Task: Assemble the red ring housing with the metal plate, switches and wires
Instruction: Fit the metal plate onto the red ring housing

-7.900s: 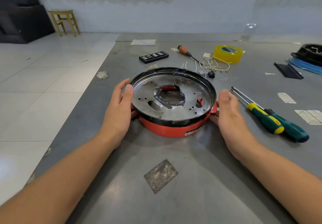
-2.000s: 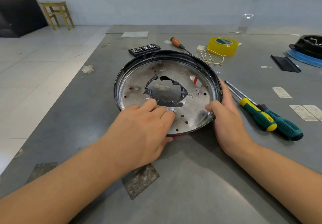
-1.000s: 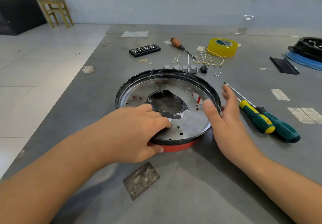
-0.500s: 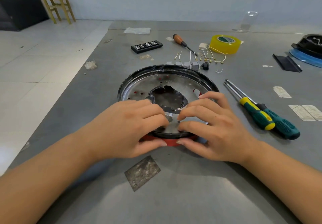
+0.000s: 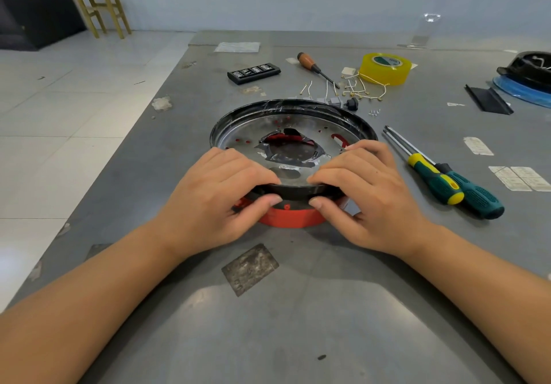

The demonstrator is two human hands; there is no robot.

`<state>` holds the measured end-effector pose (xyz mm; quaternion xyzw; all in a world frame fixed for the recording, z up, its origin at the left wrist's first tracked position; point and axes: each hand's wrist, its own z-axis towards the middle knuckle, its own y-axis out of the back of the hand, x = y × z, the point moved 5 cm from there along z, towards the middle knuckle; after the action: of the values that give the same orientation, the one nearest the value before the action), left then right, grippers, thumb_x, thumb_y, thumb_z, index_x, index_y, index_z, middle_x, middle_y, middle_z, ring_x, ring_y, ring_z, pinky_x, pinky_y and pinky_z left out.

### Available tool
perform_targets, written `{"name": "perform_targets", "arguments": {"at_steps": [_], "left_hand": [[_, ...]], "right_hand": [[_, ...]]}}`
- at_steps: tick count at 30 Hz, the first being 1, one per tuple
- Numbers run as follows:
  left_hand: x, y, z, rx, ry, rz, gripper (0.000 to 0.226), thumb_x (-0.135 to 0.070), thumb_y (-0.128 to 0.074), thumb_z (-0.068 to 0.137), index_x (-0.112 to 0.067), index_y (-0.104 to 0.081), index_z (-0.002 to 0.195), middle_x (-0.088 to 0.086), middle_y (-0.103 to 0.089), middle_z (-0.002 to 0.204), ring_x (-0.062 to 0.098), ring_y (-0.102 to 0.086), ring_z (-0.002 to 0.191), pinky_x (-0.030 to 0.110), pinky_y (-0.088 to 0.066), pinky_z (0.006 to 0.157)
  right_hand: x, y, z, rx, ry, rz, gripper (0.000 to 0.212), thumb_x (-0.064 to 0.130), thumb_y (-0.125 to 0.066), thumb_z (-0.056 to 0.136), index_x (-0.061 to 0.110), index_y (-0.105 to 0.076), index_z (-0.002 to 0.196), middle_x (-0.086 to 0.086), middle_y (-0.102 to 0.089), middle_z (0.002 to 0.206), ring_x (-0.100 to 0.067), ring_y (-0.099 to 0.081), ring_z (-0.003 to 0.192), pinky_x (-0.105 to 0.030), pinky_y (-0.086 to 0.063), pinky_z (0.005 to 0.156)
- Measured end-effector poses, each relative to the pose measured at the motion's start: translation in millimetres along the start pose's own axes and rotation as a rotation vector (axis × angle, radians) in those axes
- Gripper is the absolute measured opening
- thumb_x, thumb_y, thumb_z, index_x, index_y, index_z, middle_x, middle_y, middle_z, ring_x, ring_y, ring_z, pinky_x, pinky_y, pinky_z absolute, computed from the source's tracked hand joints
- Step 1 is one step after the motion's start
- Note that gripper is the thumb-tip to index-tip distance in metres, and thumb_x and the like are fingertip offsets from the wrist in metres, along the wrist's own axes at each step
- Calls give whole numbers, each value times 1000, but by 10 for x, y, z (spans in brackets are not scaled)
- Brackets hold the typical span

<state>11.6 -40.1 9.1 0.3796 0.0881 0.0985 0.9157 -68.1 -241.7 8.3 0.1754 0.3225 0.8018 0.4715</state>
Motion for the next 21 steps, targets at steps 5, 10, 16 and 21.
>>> {"name": "perform_targets", "arguments": {"at_steps": [5, 10, 16, 21], "left_hand": [[27, 29, -25, 34, -31, 13, 20, -26, -66, 101, -9, -75, 98, 0, -70, 90, 24, -63, 81, 40, -47, 76], [51, -10, -56, 92, -57, 2, 17, -25, -67, 98, -9, -73, 94, -1, -71, 92, 24, -62, 81, 40, -47, 74], [71, -50, -89, 125, -88, -16, 16, -25, -68, 97, -10, -73, 95, 0, -73, 98, 26, -66, 84, 40, -48, 75], [93, -87, -107, 111, -127, 4, 22, -30, -71, 99, -9, -73, 96, 0, -74, 106, 26, -66, 86, 41, -48, 72]], "right_hand": [[51, -16, 9, 4, 21, -8, 19, 33, -71, 95, 15, -77, 99, 3, -70, 99, -20, -65, 87, -48, -43, 97], [104, -36, 22, 22, 38, -19, 19, 33, -72, 95, 15, -78, 95, 3, -71, 95, -20, -66, 83, -50, -44, 97], [137, -47, 14, 53, 52, -18, 18, 32, -73, 94, 16, -79, 94, 3, -72, 95, -20, -67, 81, -50, -44, 97], [129, -63, -4, 65, 61, 0, 17, 30, -74, 93, 14, -79, 95, 1, -72, 95, -22, -67, 79, -49, -47, 94]]}}
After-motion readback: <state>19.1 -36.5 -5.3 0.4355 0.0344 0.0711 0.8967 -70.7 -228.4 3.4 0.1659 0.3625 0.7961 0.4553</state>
